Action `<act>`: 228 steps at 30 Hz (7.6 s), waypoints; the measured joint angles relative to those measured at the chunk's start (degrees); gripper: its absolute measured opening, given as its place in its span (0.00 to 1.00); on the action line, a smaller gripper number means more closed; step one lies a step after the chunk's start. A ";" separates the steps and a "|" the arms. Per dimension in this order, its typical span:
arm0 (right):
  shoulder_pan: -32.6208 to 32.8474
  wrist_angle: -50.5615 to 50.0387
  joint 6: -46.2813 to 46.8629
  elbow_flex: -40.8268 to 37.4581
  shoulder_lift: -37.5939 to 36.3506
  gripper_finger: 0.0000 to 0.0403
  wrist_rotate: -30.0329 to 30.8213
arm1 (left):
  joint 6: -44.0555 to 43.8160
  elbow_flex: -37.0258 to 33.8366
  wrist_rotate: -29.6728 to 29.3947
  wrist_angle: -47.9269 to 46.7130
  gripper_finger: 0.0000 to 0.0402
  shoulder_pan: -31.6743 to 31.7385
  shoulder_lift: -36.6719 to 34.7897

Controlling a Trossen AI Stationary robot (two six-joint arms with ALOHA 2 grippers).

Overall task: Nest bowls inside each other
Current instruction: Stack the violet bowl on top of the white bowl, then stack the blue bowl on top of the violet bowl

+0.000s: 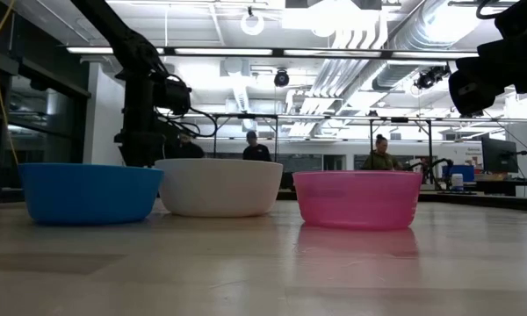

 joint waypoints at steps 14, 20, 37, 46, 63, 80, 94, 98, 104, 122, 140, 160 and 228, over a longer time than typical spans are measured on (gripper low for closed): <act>0.00 0.00 0.00 0.00 0.00 0.27 0.00 | -0.19 -0.02 1.09 -0.07 0.14 -0.01 0.00; 0.00 0.00 0.00 0.00 0.00 0.27 0.00 | -0.16 -0.04 1.09 -0.04 0.15 -0.01 0.00; 0.00 0.00 0.00 0.00 0.00 0.27 0.00 | -0.05 -0.09 1.51 -0.02 0.02 -0.01 0.00; 0.00 0.00 0.00 0.00 0.00 0.27 0.00 | 0.03 -0.09 1.51 -0.04 0.01 -0.01 0.00; 0.00 0.00 0.00 0.00 0.00 0.27 0.00 | -0.03 0.67 3.47 -1.51 0.00 -0.03 0.00; 0.00 0.00 0.00 0.00 0.00 0.27 0.00 | -4.40 10.48 3.20 -11.59 0.00 -9.94 -1.36; 0.00 0.00 0.00 0.00 0.00 0.27 0.00 | -15.29 13.86 -1.62 -13.52 0.00 -24.51 -1.33; 0.00 0.00 0.00 0.00 0.00 0.27 0.00 | -18.07 14.38 -1.66 -13.68 0.00 -28.02 -1.33; 0.00 0.00 0.00 0.00 0.00 0.27 0.00 | -22.82 15.67 -1.27 -13.99 0.00 -33.37 -1.32; 0.00 0.02 0.00 0.00 0.00 0.27 0.00 | -30.09 30.99 -1.60 -22.61 0.00 -43.40 8.62; 0.00 0.26 0.00 0.00 0.00 0.27 0.00 | -36.02 35.93 -4.84 -19.28 0.00 -54.20 12.26; 0.00 0.46 0.00 0.00 0.00 0.27 0.02 | -36.05 35.91 -0.15 -16.24 0.00 -54.46 16.55; 0.00 0.45 0.00 0.00 1.31 0.27 -0.12 | -37.69 41.53 -5.03 -21.79 0.05 -54.93 20.08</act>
